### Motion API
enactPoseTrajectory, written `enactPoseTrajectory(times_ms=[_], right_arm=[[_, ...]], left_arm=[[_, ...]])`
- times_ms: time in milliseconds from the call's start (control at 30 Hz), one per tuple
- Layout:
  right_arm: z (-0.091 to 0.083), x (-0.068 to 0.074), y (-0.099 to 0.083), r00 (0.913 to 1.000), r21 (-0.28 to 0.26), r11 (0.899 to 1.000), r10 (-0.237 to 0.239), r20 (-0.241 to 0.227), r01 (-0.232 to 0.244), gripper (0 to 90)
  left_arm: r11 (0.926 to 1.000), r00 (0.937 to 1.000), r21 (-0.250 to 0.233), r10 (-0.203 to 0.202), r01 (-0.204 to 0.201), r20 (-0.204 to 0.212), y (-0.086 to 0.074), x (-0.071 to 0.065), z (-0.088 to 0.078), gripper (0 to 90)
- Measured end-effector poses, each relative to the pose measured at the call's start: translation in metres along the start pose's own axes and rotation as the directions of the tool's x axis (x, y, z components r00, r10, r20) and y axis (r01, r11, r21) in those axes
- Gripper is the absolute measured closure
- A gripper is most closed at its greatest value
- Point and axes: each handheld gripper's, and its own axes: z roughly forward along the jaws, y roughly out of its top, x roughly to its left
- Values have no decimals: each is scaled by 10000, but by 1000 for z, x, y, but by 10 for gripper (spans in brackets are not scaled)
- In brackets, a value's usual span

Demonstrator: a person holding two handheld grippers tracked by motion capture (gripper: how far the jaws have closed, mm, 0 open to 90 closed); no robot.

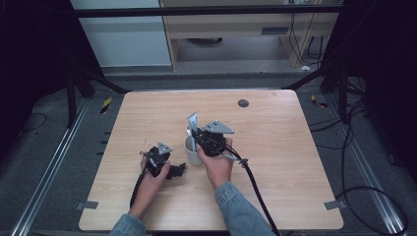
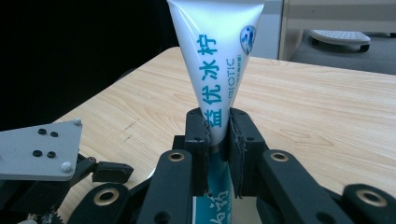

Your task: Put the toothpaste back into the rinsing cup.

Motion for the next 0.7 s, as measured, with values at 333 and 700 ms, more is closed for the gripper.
enactPoseTrajectory(times_ms=[333,700], right_arm=[[0,-8,1,9992,90,9991,404,-20,-404,781],[0,-10,1,9988,235,9986,486,-58,-484,763]], left_arm=[[10000,10000,-10,-4,4,-1,0,0,0,0],[10000,10000,-13,-8,8,-1,0,0,0,0]])
